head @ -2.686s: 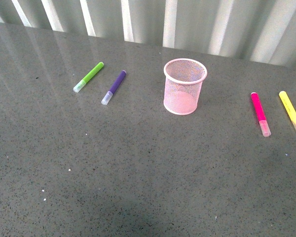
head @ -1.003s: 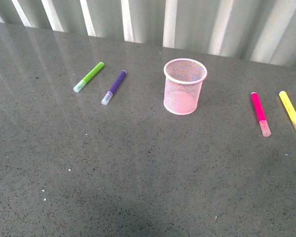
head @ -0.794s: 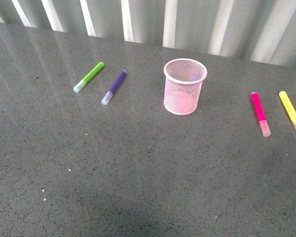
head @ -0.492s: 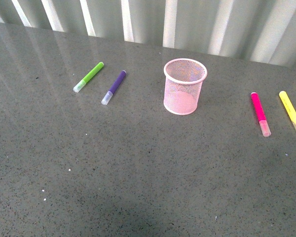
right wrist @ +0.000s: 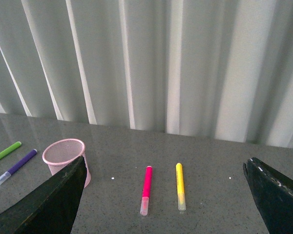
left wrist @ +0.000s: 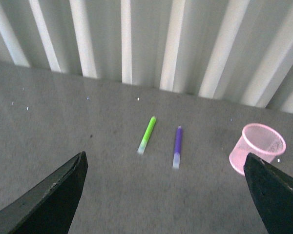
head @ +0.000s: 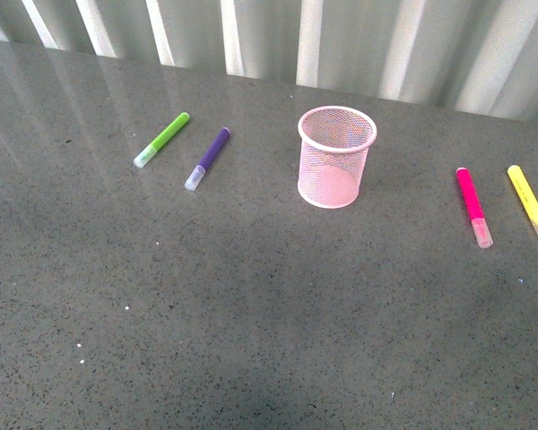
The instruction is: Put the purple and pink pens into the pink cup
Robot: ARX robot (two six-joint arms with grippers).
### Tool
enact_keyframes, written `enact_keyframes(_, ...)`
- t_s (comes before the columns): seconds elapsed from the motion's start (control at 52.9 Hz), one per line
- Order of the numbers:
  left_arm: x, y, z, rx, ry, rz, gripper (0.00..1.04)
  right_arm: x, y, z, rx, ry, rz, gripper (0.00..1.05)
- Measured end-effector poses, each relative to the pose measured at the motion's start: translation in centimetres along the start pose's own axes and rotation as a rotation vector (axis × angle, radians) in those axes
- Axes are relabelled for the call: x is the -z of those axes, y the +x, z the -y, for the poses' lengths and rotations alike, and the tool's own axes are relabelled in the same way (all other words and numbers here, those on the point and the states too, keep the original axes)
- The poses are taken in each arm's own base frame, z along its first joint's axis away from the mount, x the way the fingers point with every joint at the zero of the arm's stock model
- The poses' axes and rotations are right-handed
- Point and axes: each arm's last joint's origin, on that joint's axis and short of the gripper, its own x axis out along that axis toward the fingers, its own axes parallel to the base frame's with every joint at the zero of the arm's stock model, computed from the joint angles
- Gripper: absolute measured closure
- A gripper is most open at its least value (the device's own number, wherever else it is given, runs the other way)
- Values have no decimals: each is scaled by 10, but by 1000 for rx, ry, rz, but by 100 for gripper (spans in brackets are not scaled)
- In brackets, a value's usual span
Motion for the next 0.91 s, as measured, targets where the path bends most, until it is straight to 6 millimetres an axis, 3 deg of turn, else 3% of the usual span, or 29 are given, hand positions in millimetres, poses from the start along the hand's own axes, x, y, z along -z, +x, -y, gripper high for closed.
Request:
enact_keyframes(0.057, -21, 31, 8, 31, 12, 1, 7, 0, 0, 0, -1, 0, 0, 7)
enact_keyframes(0.132, -31, 68, 15, 84, -10, -90, 7, 0, 0, 0, 0, 0, 0, 7)
enact_keyframes(0.246, -30, 124, 25, 130, -15, -256, 7, 0, 0, 0, 0, 0, 0, 7)
enact_keyframes(0.454, -19, 206, 32, 105, 20, -455, 7, 0, 0, 0, 0, 0, 0, 7)
enact_keyframes(0.643, 0, 259, 35, 120, 98, -612, 7, 0, 0, 0, 0, 0, 0, 7)
enact_keyframes(0.908, 13, 299, 48, 155, 162, -660, 7, 0, 0, 0, 0, 0, 0, 7)
